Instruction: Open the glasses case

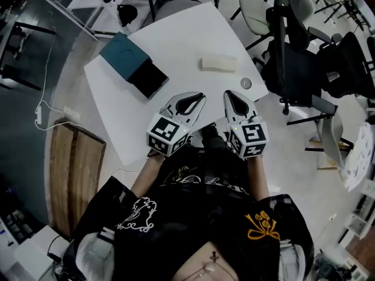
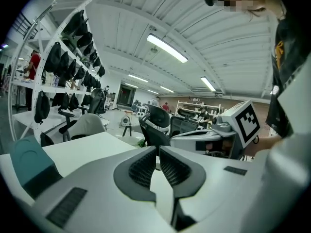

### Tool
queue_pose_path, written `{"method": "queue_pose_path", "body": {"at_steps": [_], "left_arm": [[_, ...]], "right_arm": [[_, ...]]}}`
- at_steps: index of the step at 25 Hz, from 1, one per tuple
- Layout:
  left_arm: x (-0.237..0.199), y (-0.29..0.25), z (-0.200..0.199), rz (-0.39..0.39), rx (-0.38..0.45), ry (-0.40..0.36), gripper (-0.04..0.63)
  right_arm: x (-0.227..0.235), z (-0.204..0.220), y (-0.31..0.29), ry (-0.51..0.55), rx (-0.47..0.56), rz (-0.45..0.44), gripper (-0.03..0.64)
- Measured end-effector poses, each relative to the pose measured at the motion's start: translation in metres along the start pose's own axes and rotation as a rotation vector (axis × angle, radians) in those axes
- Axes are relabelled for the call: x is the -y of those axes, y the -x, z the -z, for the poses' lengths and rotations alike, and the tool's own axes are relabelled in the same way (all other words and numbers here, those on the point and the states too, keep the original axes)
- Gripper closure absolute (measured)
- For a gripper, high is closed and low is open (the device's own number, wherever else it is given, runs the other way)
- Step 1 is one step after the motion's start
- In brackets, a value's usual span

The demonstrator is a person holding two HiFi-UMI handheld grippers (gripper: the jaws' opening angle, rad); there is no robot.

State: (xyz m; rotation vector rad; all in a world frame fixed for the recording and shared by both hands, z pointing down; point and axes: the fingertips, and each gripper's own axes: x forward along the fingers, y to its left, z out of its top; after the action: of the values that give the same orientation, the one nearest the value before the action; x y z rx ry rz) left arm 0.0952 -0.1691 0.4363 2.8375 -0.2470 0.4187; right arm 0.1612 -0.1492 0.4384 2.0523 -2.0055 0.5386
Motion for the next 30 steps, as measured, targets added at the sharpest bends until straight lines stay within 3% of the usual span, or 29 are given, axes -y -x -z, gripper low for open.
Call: {"method": "queue_pose_path", "body": {"at_steps": [6,10,25,30], "left_arm": [[-0.014,-0.044,-0.005,-0.095,0.003,0.029,0.558],[-0.023,-0.062,-0.004,-0.143,-0.012,0.025,0.558],[-0.054,-0.096,0.013,-0.293,-0.066,0.035,0.557],[-0.067,-0.101,0.021,-0.335,-0.093,0.029,0.557]], "right_arm": [[0.058,0.016,-0.043,0.043,-0.074,-0.07,0.591],[0.088,0.034,-0.076,0.13,-0.146,-0.107,0.576],[0.135,0.131,-0.185,0.72,-0.463,-0.27,0.41],[0.142,0.146,-0.198,0.882,-0.494,-0.265,0.389]]}}
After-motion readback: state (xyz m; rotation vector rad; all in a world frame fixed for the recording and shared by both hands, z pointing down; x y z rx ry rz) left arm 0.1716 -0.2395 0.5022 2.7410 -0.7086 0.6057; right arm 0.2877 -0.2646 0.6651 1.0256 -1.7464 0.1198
